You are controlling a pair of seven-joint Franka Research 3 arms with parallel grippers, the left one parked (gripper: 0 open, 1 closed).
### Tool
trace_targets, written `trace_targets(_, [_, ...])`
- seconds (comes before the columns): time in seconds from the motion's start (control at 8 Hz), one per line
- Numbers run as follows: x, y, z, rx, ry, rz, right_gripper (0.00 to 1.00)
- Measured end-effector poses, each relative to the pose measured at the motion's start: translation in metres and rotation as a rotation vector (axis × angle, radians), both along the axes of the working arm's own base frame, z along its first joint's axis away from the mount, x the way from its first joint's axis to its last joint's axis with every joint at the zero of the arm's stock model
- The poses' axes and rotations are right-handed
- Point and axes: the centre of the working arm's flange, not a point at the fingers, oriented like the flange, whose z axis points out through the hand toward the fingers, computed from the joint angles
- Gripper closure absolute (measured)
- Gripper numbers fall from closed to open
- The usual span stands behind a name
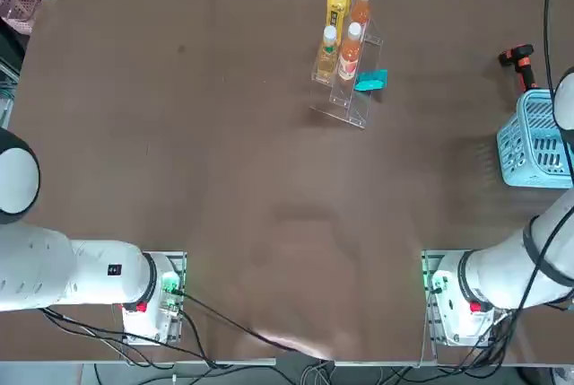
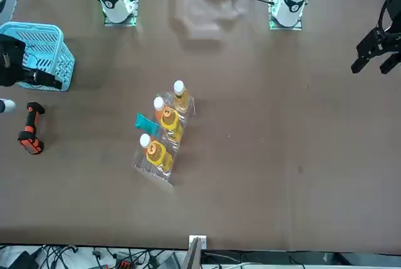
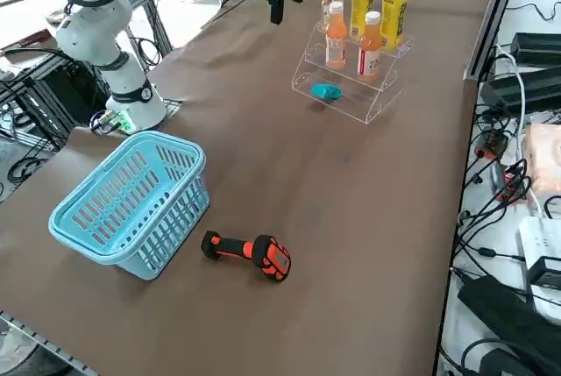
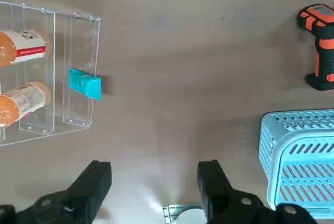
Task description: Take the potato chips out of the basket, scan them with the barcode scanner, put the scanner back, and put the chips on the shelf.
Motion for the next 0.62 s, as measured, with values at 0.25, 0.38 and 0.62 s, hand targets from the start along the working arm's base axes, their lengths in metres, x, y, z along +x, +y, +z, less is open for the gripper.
trace_targets(0.25, [-0.003,-0.008,0.006,0.002,-0.008,0.006,0.0])
trace_targets(0.38, [-0.007,-0.023,0.011,-0.006,-0.013,-0.008,0.0])
trace_targets(0.62, [-0.023,-0.032,0.014,-0.002,-0.026,-0.017,0.0])
